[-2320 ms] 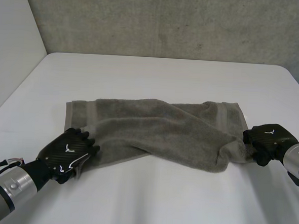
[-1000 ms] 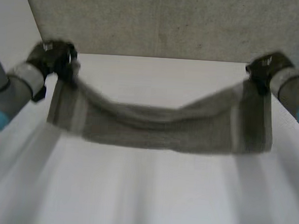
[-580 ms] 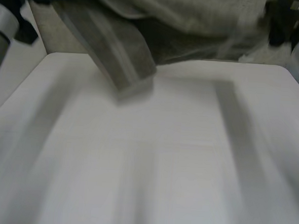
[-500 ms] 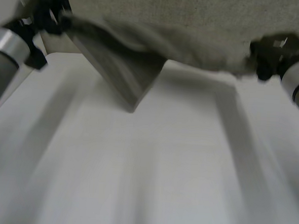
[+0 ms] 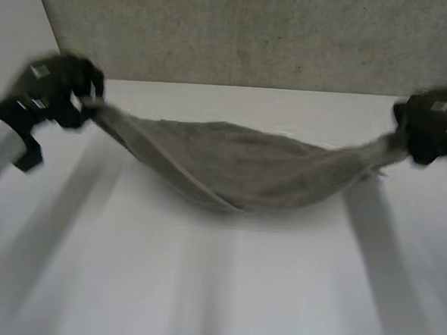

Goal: Fold the towel.

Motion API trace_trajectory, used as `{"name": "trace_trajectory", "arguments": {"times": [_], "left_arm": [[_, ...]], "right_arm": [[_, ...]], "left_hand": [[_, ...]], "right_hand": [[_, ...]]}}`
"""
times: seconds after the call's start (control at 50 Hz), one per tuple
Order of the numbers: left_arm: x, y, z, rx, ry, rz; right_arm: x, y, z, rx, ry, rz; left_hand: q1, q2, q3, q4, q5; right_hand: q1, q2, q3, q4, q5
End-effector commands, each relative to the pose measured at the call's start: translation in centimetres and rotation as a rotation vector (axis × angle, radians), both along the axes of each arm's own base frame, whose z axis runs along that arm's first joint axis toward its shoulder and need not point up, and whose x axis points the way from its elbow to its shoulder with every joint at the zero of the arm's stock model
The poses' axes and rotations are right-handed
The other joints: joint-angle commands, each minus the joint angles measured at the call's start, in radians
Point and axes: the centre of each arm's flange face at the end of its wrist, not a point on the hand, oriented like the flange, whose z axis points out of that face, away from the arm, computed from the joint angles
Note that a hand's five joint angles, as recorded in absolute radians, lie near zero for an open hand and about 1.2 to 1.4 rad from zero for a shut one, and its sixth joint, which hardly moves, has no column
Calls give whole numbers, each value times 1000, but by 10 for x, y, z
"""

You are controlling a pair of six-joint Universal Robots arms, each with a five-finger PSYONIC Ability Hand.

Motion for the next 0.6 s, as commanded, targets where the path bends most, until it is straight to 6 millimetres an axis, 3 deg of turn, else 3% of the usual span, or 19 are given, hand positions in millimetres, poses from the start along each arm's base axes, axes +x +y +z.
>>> {"name": "trace_trajectory", "arguments": {"times": [0.02, 0.08, 0.18, 0.22, 0.28, 0.32, 0.34, 0.38, 0.4, 0.44, 0.5, 0.54, 0.56, 0.6], "left_arm": [[17, 38, 105, -249, 185, 1], [24, 43, 121, -263, 239, 0], [29, 35, 107, -195, 261, 19], [28, 14, 72, -64, 266, 29], [27, 3, 54, 0, 263, 33], [26, -19, 21, 99, 235, 55], [26, -19, 21, 100, 235, 55], [21, -41, -12, 177, 176, 85], [21, -41, -12, 177, 176, 85], [14, -57, -40, 244, 92, 139], [12, -65, -50, 261, 36, 176], [2, -75, -59, 255, -80, 222], [2, -75, -59, 255, -80, 222], [-16, -82, -51, 195, -163, 233]], "right_arm": [[-8, 48, 98, -220, -40, 30], [-12, 51, 100, -165, -30, 40], [-11, 33, 70, -21, -14, 61], [-9, 21, 48, 61, -8, 69], [-7, 14, 39, 93, -2, 66], [-4, 0, 22, 146, 13, 65], [-4, 0, 21, 146, 13, 65], [2, -14, 5, 191, 22, 78], [2, -14, 5, 191, 22, 78], [12, -26, -10, 223, 35, 86], [19, -32, -16, 229, 48, 80], [28, -48, -25, 218, 72, 42], [28, -48, -25, 218, 72, 42], [37, -69, -24, 137, 85, 0]], "left_hand": [[-82, -119, -153, -126, -274], [-82, -119, -153, -126, -274], [-82, -119, -153, -126, -274], [-82, -119, -153, -126, -274], [-82, -119, -153, -126, -274], [-82, -119, -153, -126, -274], [-82, -119, -153, -126, -274], [-82, -119, -153, -126, -274], [-82, -119, -153, -126, -274], [-82, -119, -153, -126, -274], [-82, -119, -153, -126, -274], [-82, -119, -153, -126, -274], [-82, -119, -153, -126, -274], [-82, -119, -153, -126, -274]], "right_hand": [[56, 70, 50, 49, 56], [56, 70, 50, 49, 56], [56, 70, 50, 49, 56], [56, 70, 50, 49, 56], [56, 70, 50, 49, 56], [56, 70, 50, 49, 56], [56, 70, 50, 49, 56], [56, 70, 50, 49, 56], [56, 70, 50, 49, 56], [56, 70, 50, 49, 56], [56, 70, 50, 49, 56], [56, 70, 50, 49, 56], [56, 70, 50, 49, 56], [56, 70, 50, 49, 56]]}}
